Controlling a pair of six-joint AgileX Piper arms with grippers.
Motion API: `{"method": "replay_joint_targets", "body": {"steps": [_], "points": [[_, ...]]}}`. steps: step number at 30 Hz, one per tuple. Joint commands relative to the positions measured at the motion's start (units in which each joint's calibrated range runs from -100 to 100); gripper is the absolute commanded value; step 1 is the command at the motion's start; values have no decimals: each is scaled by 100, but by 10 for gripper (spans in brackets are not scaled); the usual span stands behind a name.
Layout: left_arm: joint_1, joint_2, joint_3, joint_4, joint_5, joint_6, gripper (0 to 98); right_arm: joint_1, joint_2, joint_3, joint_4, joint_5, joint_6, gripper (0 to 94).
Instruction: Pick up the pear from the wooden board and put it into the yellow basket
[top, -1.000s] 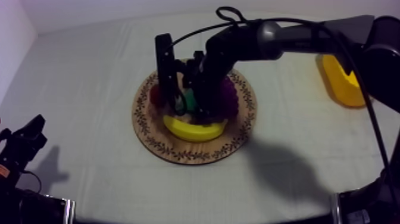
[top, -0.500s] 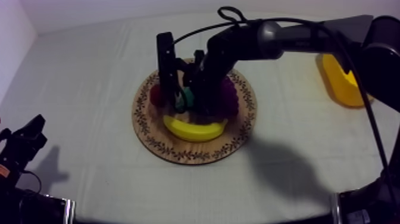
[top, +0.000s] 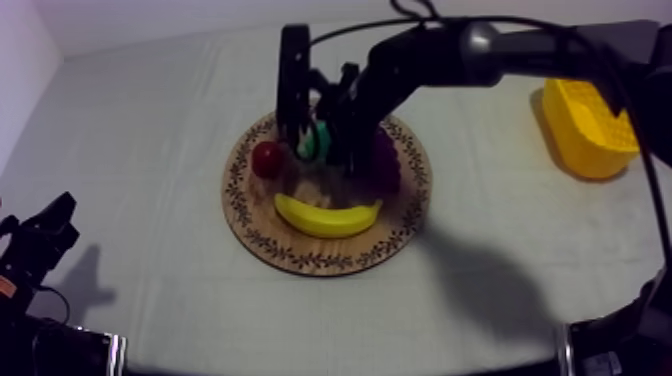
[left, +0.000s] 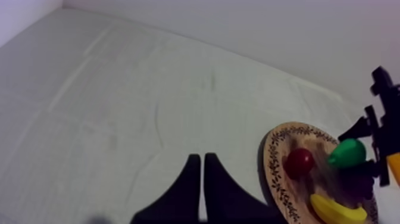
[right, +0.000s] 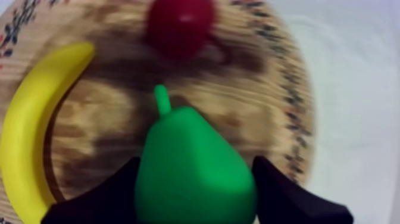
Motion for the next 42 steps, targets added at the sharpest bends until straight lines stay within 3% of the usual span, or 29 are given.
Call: {"method": "replay_joint_targets", "body": {"steps": [1, 5, 8, 16, 21, 25, 32, 42], "points": [[1, 0, 2, -2, 1, 1, 1, 98, -346, -44, -24, -166, -178, 499], [1, 0, 2, -2, 1, 1, 1, 356, -944, -258, -70, -271, -532, 512], [1, 0, 2, -2, 1, 0, 1, 631, -1381, -467, 47, -316, -948, 517], [1, 0, 2, -2, 1, -3, 1, 1722, -2231, -1115, 726, -62, -2325, 520], [1, 0, 2, -2, 1, -4, 1, 2539, -2509, -1254, 1081, 183, -2896, 523], [1, 0, 2, -2, 1, -4, 1, 3150, -2628, -1071, 1112, 296, -2978, 523], [1, 0, 2, -2, 1, 0, 1, 3904, -2686, -168, 942, 423, -2744, 525], [1, 0, 2, -2, 1, 0, 1, 4265, -2263, 1027, 1059, 376, -2696, 524]]}}
